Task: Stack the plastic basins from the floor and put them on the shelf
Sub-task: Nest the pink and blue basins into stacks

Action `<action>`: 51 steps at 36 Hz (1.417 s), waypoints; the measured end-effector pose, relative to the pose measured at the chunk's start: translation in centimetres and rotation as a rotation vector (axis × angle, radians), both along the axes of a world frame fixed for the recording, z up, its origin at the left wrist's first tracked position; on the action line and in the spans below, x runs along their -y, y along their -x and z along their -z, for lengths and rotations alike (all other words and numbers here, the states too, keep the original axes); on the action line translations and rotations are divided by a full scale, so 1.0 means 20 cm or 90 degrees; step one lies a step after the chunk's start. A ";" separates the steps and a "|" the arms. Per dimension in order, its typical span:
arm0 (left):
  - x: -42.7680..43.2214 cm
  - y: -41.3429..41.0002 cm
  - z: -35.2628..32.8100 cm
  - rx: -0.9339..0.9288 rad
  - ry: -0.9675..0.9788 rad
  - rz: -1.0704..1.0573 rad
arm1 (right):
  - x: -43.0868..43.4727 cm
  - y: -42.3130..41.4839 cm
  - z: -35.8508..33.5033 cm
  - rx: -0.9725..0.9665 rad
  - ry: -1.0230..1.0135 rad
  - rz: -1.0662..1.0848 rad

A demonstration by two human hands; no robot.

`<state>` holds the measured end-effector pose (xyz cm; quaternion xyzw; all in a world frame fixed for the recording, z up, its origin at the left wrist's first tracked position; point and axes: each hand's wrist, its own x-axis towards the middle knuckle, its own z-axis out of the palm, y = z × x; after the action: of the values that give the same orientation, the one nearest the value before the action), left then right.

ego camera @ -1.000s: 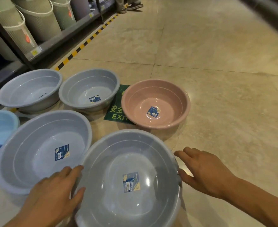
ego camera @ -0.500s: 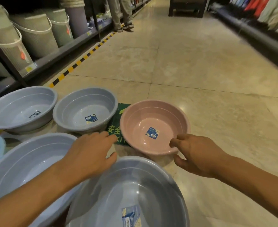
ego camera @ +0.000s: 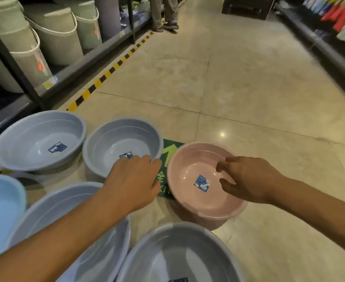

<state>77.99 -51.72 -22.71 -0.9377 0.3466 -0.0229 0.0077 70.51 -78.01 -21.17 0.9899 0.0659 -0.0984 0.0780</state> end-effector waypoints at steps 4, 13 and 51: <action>0.13 -0.08 0.09 0.003 -0.040 0.001 | 0.10 -0.07 0.11 0.002 0.007 -0.008; 0.43 -0.16 0.34 0.012 -0.080 -0.003 | 0.51 -0.16 0.41 -0.007 -0.021 0.022; 0.42 0.09 0.73 -0.166 0.235 -0.423 | 1.01 -0.44 0.81 0.092 -0.348 -0.010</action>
<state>76.17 -60.15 -37.36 -0.9794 0.0129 0.0380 -0.1978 79.33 -98.15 -37.45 0.9780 0.0919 -0.0053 -0.1870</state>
